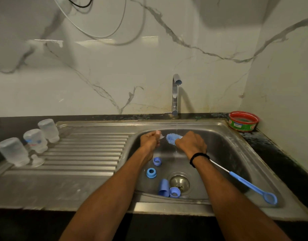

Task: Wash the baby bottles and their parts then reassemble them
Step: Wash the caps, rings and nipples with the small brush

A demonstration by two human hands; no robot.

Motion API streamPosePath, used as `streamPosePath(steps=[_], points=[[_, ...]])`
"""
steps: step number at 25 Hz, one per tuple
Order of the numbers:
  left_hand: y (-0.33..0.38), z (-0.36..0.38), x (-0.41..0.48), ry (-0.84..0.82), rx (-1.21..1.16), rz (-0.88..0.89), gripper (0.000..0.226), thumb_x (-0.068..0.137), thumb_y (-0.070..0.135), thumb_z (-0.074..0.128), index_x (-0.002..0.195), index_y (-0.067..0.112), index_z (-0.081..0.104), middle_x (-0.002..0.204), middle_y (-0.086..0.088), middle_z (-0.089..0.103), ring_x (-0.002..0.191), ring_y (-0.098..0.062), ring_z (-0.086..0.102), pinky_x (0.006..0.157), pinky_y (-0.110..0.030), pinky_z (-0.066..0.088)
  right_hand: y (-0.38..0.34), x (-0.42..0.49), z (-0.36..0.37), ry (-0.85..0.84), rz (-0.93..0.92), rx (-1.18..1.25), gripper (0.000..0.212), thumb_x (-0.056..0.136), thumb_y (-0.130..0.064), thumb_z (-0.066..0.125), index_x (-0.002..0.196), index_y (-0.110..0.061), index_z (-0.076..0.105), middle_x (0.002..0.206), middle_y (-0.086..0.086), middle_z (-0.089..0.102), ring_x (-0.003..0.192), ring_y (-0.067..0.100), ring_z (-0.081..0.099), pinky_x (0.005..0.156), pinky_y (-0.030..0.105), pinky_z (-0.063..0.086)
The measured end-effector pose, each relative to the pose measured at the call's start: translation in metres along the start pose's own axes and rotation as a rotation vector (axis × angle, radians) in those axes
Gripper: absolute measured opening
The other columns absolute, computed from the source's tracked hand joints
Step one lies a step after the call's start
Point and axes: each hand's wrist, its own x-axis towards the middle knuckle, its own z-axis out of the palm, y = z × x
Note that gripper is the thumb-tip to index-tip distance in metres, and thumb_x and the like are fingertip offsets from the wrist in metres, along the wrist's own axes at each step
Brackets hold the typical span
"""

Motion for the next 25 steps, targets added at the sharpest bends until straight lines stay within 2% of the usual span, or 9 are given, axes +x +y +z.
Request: streamPosePath(steps=[4,7,9,12,14,18,21,22,25], points=[[0.003,-0.021,-0.026,0.007,0.184,0.193,0.016,0.095,0.021,0.069,0.102,0.008,0.075,0.098,-0.009,0.075,0.095,-0.022,0.070,0.092,-0.036,0.057,-0.009,-0.014,-0.006,0.042,-0.068,-0.014,0.056,0.084,-0.056,0.063,0.110,-0.007,0.065,0.105,0.015,0.068,0.096,0.032,0.066,0.078,0.037,0.053],[0.017,-0.038,-0.045,0.055,0.261,0.282,0.017,0.093,0.017,0.071,0.103,0.004,0.076,0.100,-0.011,0.076,0.091,-0.017,0.068,0.085,-0.026,0.053,-0.012,-0.019,-0.009,0.043,-0.089,-0.040,0.060,0.084,-0.060,0.063,0.112,-0.008,0.066,0.110,0.017,0.068,0.100,0.035,0.064,0.082,0.038,0.051],[0.029,-0.054,-0.050,0.104,0.316,0.295,0.017,0.090,0.023,0.075,0.096,0.007,0.077,0.096,-0.010,0.076,0.088,-0.017,0.068,0.080,-0.026,0.051,-0.019,-0.022,-0.009,0.019,-0.090,-0.024,0.060,0.083,-0.059,0.064,0.113,-0.007,0.066,0.113,0.020,0.066,0.103,0.038,0.063,0.085,0.040,0.051],[0.050,-0.095,-0.052,0.190,0.463,0.286,0.022,0.087,0.036,0.076,0.083,0.015,0.078,0.084,-0.006,0.076,0.088,-0.022,0.072,0.079,-0.032,0.054,-0.046,-0.028,-0.004,-0.030,-0.086,0.052,0.052,0.083,-0.044,0.066,0.112,-0.002,0.066,0.113,0.024,0.065,0.102,0.042,0.063,0.078,0.038,0.049],[0.068,-0.132,-0.049,0.239,0.590,0.300,0.026,0.084,0.038,0.077,0.081,0.013,0.078,0.081,-0.006,0.076,0.087,-0.022,0.072,0.077,-0.031,0.053,-0.070,-0.031,0.003,-0.085,-0.119,0.104,0.051,0.077,-0.043,0.062,0.105,-0.001,0.068,0.111,0.026,0.066,0.100,0.042,0.063,0.071,0.034,0.044],[0.108,-0.222,-0.029,0.258,0.894,0.190,0.031,0.078,0.032,0.083,0.096,0.008,0.077,0.091,-0.012,0.077,0.086,-0.021,0.074,0.081,-0.033,0.060,-0.120,-0.045,0.018,-0.184,-0.163,0.199,0.061,0.058,-0.049,0.051,0.090,0.000,0.069,0.092,0.021,0.070,0.085,0.038,0.065,0.064,0.031,0.041],[0.128,-0.282,-0.024,0.305,1.093,0.024,0.024,0.083,0.021,0.081,0.085,0.002,0.066,0.082,-0.009,0.076,0.058,-0.010,0.071,0.051,-0.023,0.058,-0.148,-0.055,0.033,-0.199,-0.161,0.236,0.066,0.056,-0.050,0.055,0.096,0.001,0.069,0.097,0.021,0.071,0.091,0.037,0.066,0.069,0.032,0.044],[0.132,-0.299,-0.023,0.323,1.140,-0.009,0.022,0.084,0.017,0.078,0.079,0.003,0.062,0.082,-0.008,0.076,0.057,-0.009,0.070,0.050,-0.022,0.057,-0.156,-0.058,0.039,-0.196,-0.163,0.232,0.063,0.062,-0.048,0.058,0.099,0.000,0.069,0.102,0.022,0.070,0.095,0.037,0.066,0.070,0.032,0.044],[0.139,-0.339,-0.016,0.378,1.179,-0.065,0.013,0.080,0.012,0.079,0.083,0.003,0.069,0.075,-0.007,0.076,0.068,-0.014,0.075,0.074,-0.033,0.063,-0.174,-0.067,0.056,-0.192,-0.206,0.233,0.050,0.070,-0.041,0.060,0.101,-0.002,0.068,0.106,0.020,0.069,0.097,0.037,0.065,0.070,0.029,0.043]])
